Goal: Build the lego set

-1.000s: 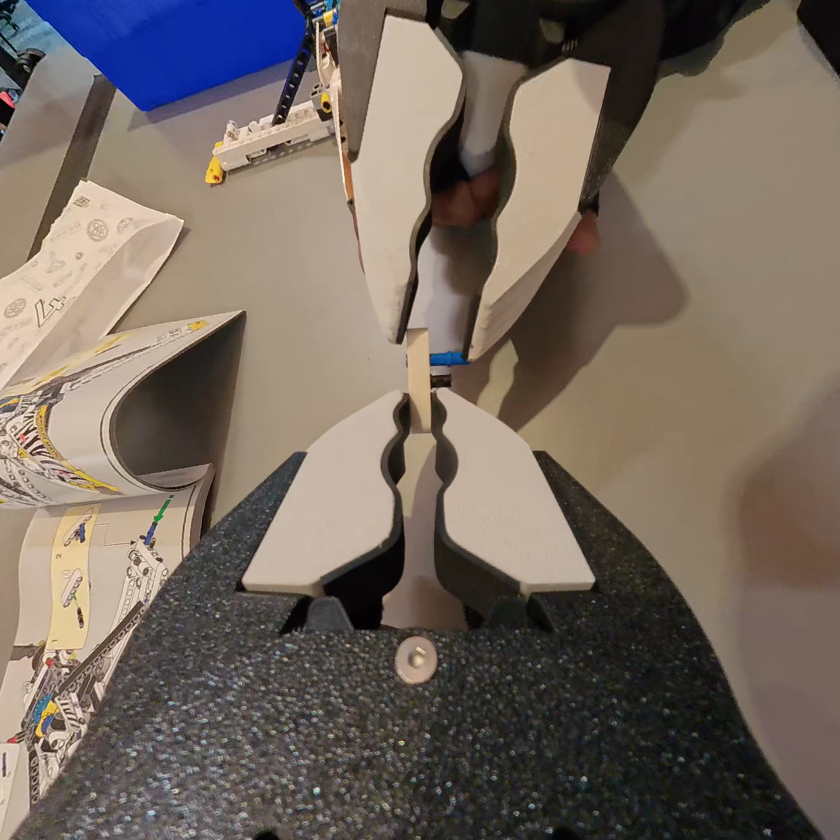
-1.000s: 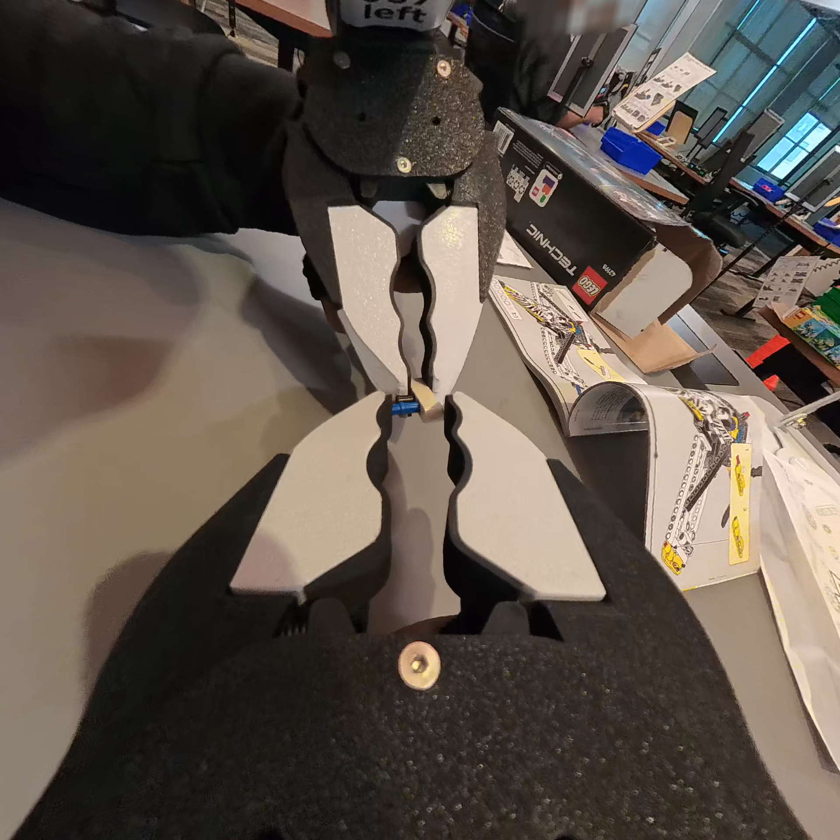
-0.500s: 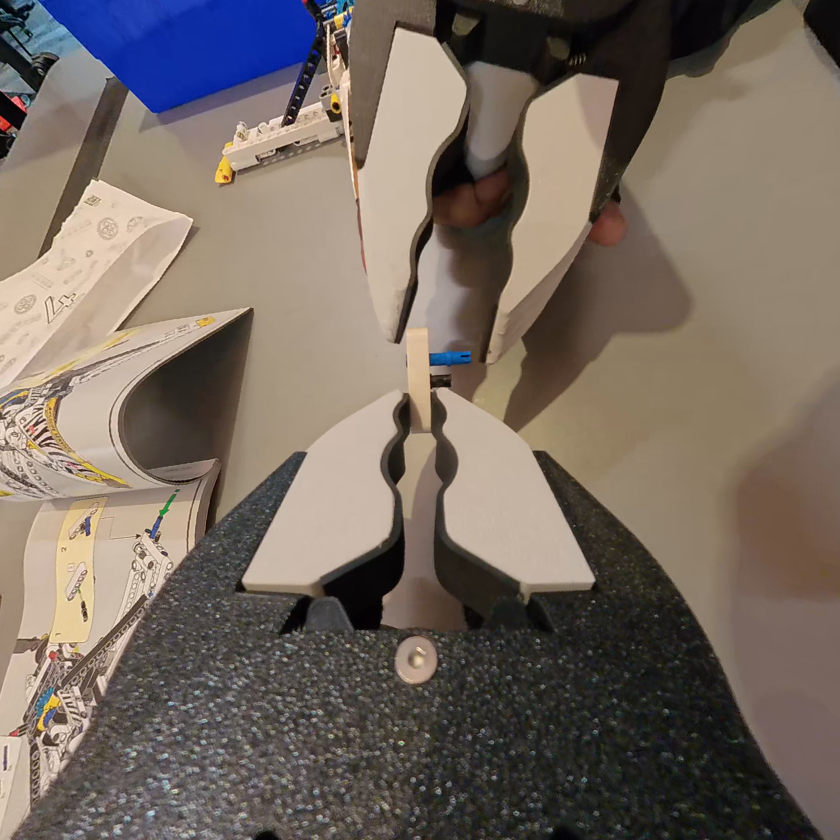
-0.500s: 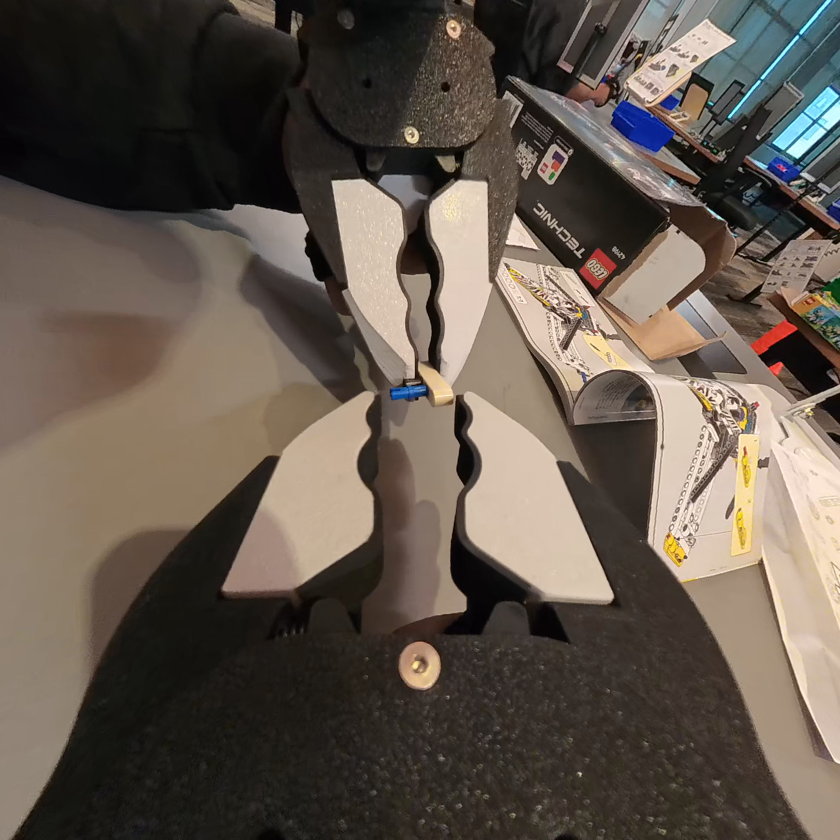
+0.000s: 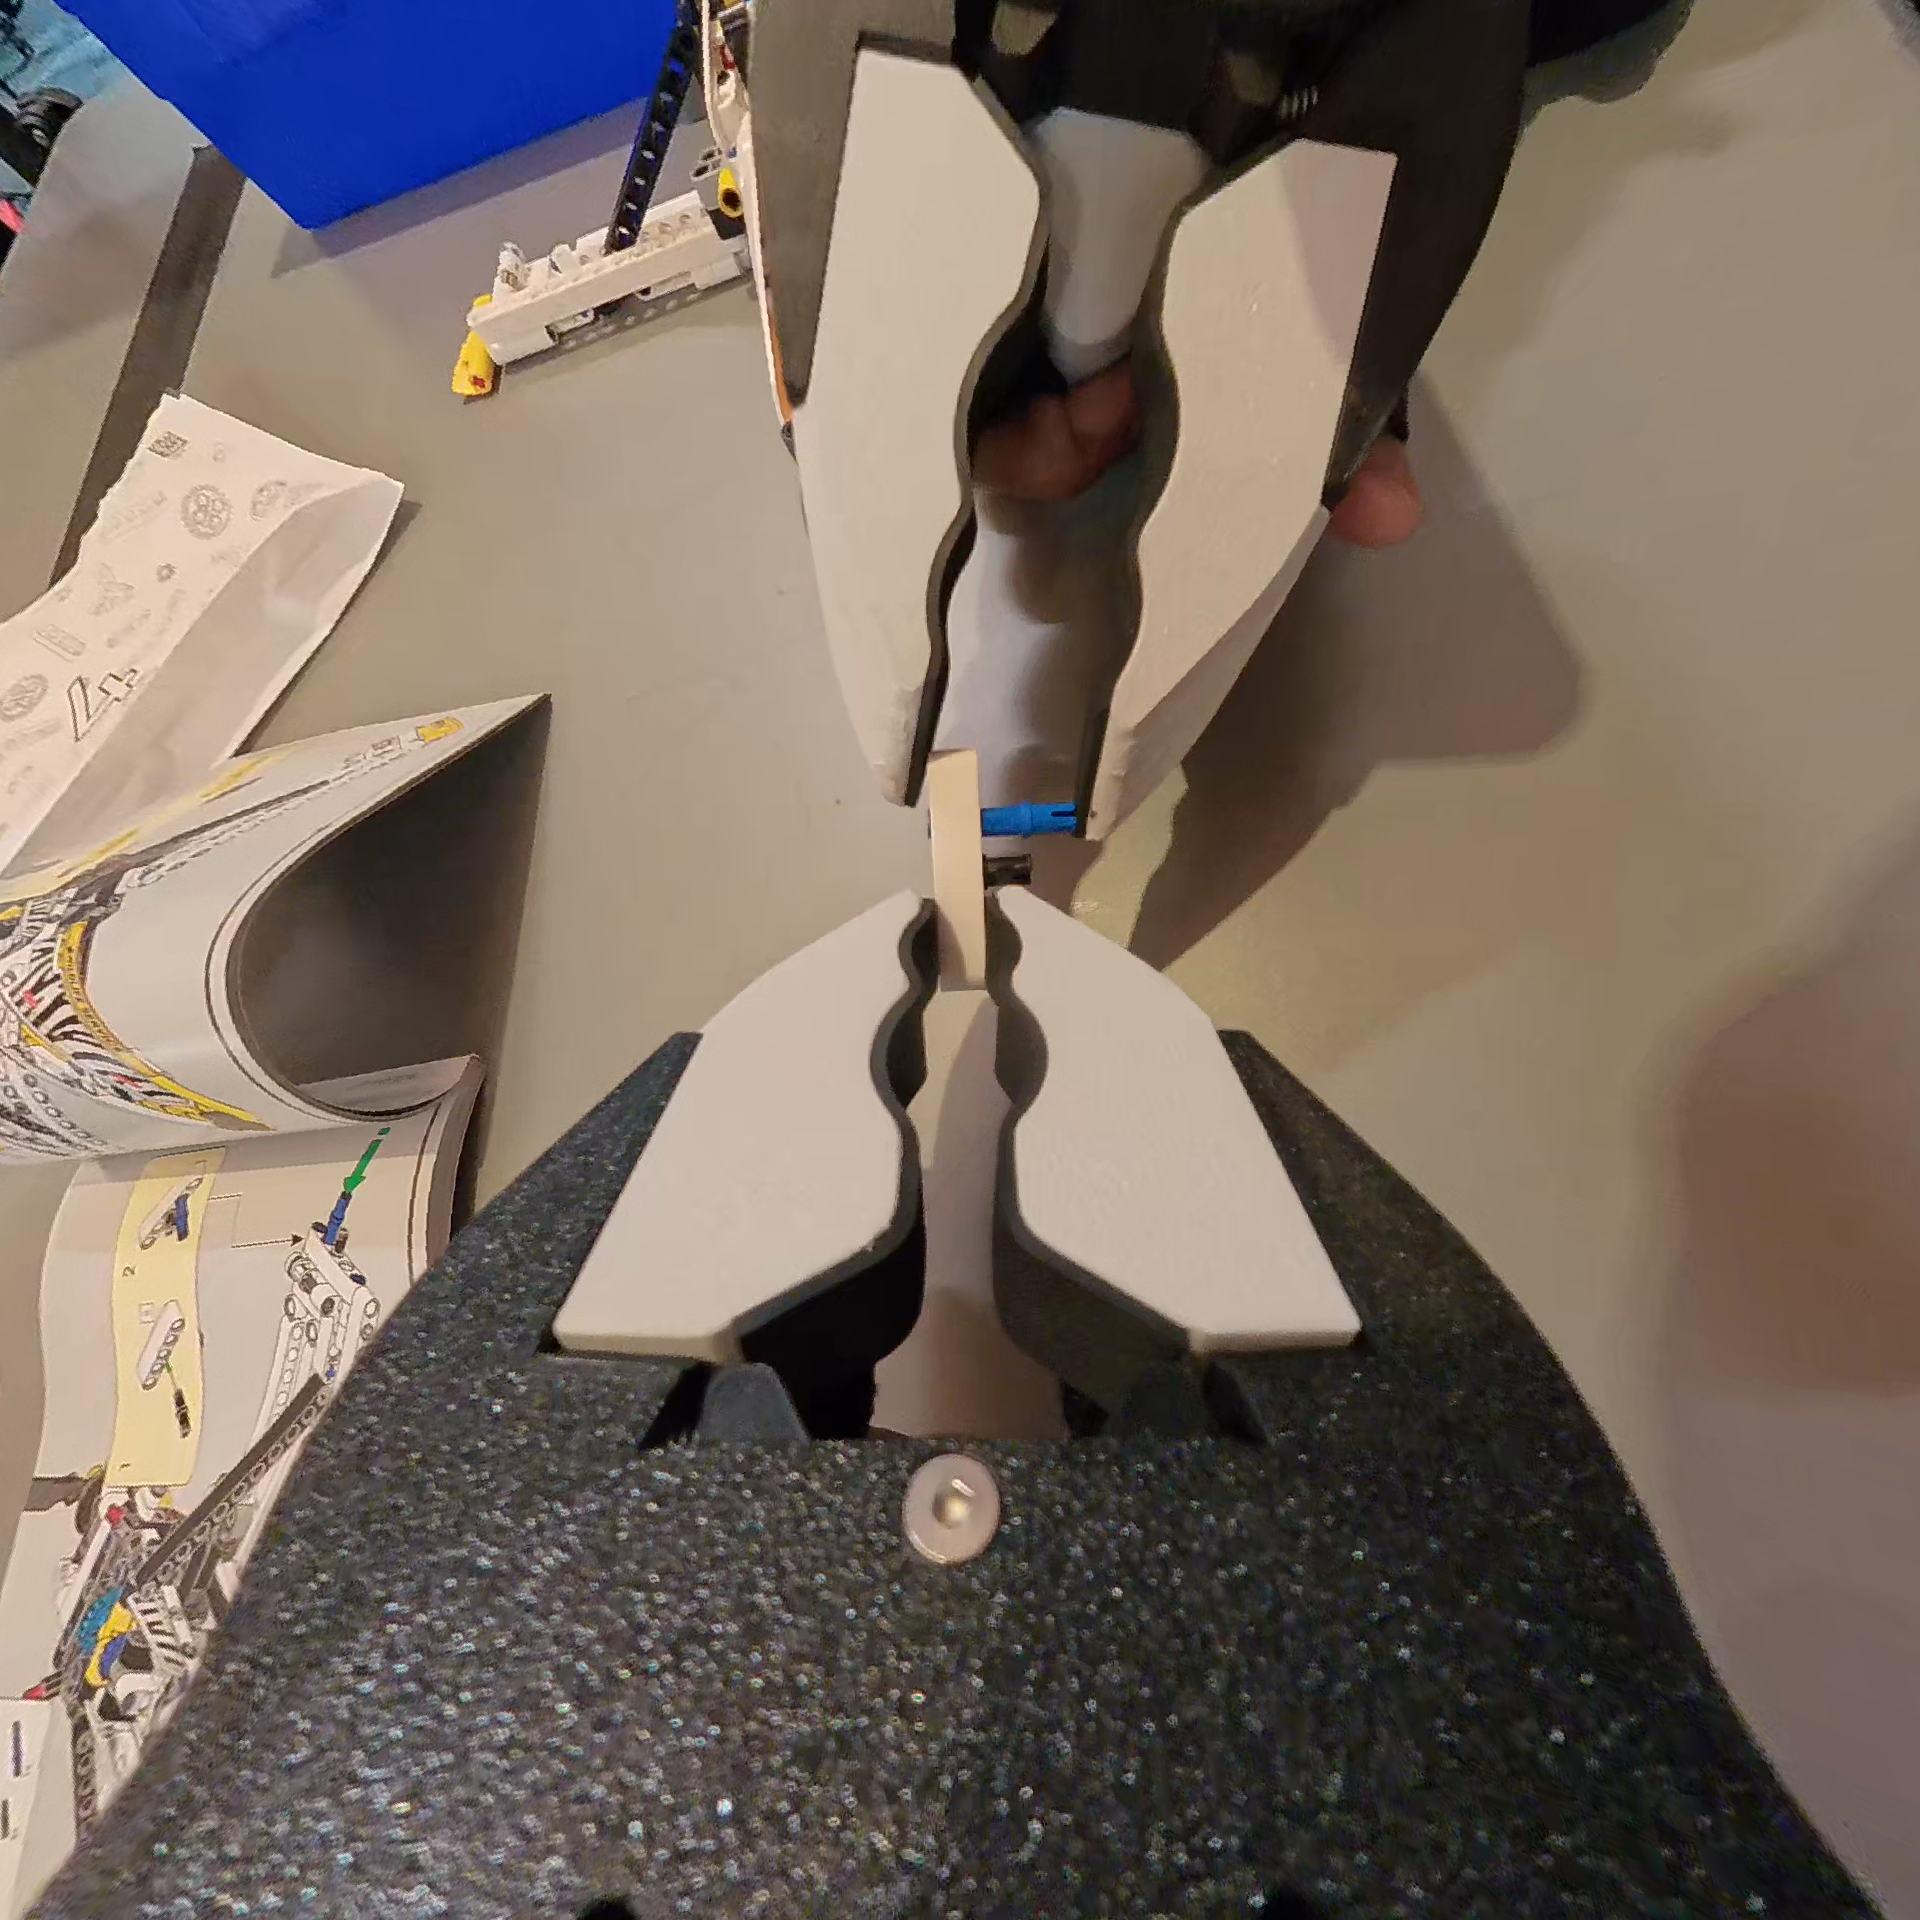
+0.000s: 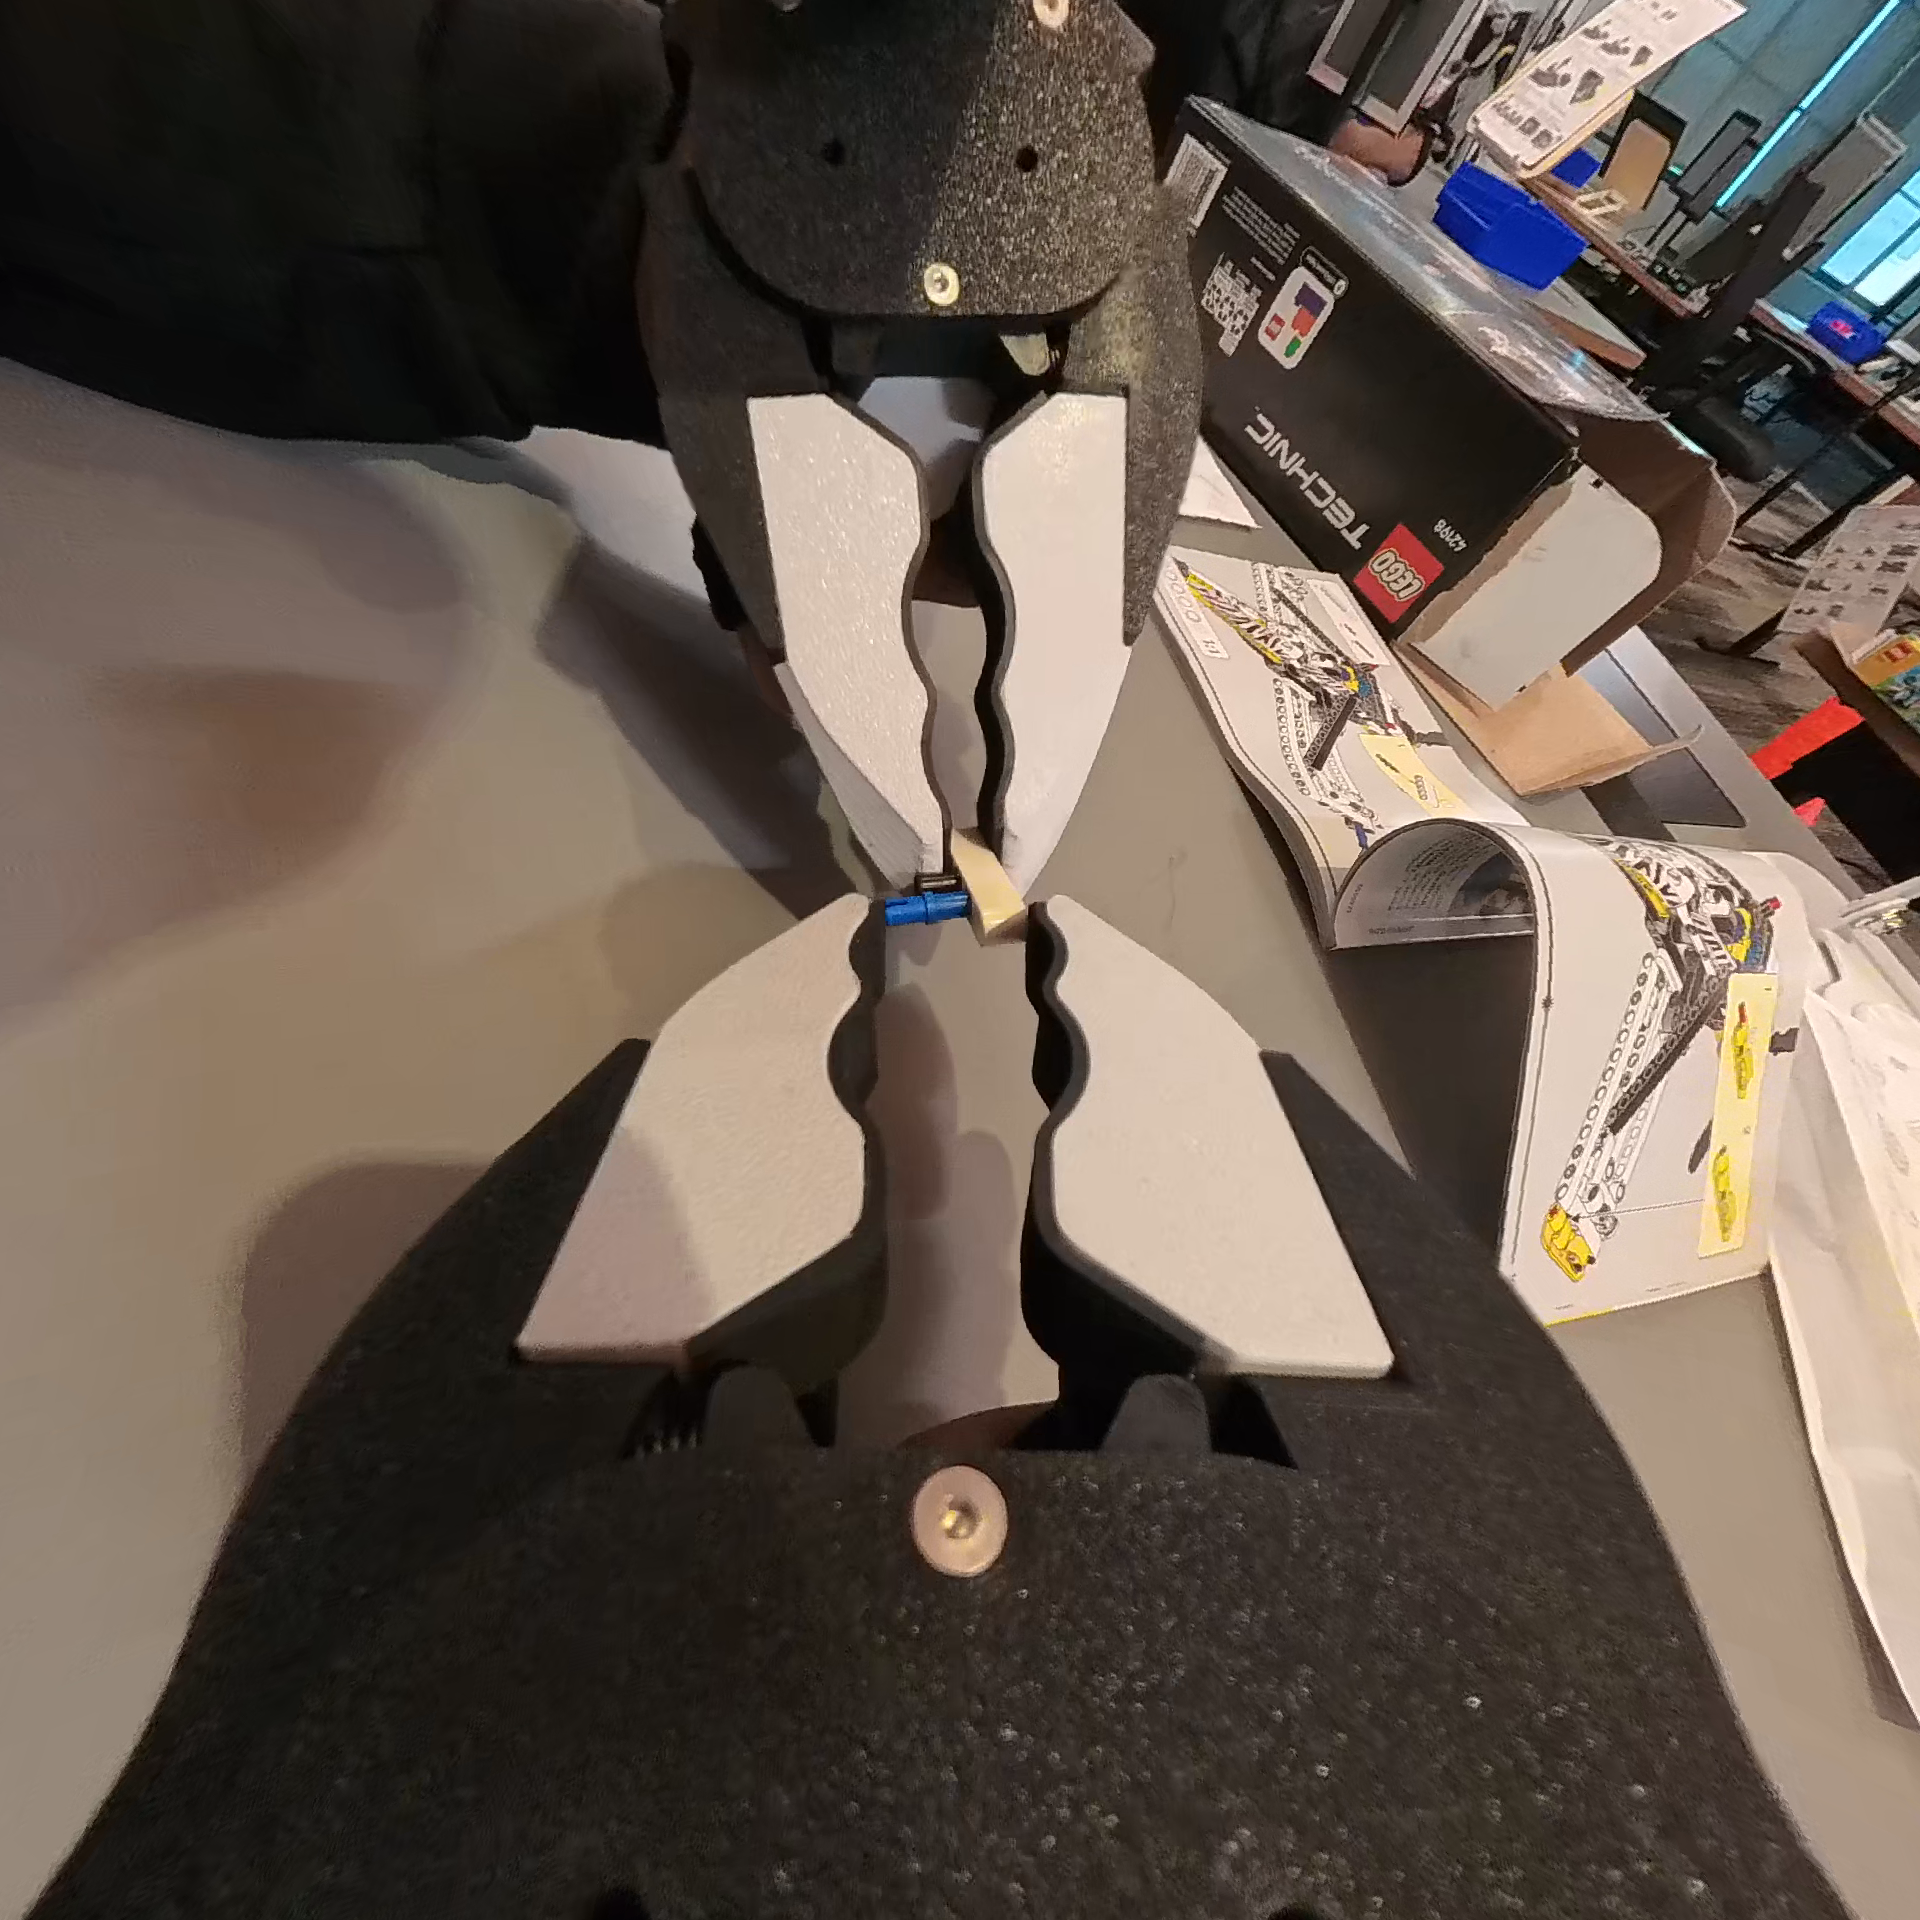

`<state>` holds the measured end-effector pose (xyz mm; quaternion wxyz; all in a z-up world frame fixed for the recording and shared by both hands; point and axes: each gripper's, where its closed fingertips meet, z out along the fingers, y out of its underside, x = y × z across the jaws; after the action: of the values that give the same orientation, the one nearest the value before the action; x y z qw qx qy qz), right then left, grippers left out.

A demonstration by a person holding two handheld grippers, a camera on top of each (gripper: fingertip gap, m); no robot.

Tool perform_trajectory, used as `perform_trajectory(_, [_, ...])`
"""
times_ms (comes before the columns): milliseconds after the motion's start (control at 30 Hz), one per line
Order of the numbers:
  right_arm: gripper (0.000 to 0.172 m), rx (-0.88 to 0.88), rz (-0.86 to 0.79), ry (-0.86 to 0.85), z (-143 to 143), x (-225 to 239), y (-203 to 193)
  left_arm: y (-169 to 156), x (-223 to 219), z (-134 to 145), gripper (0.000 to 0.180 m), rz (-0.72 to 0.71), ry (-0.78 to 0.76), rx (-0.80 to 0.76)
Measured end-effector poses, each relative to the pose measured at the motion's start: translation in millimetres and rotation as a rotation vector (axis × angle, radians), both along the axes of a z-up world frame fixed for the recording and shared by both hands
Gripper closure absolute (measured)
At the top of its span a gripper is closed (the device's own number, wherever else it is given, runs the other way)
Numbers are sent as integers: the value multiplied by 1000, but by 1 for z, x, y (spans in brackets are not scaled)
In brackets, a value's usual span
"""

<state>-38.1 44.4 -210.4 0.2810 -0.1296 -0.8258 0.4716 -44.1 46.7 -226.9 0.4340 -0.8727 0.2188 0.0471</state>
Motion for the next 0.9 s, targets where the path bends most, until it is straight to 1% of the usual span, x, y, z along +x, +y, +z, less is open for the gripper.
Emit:
perform_trajectory(100, [147, -5, 22, -17, -1, 2, -1, 0, 2, 0, 173, -17, 29, 5])
perform_trajectory(367, [147, 0, 15, -60, -5, 1, 0, 0, 0, -2, 173, -10, 72, -7])
perform_trajectory(400, [150, 4, 9, -61, -5, 1, 1, 0, 1, -3, 173, -13, 70, -9])
perform_trajectory(600, [150, 8, 3, -75, -7, 0, 1, 0, 1, -3, 173, -13, 67, -12])
perform_trajectory(633, [155, 11, 1, -77, -7, 0, 2, 0, 3, -3, 173, -23, 61, -9])
perform_trajectory(900, [155, 6, -3, -99, -8, -1, 2, 0, 2, -5, 172, -16, 41, -15])
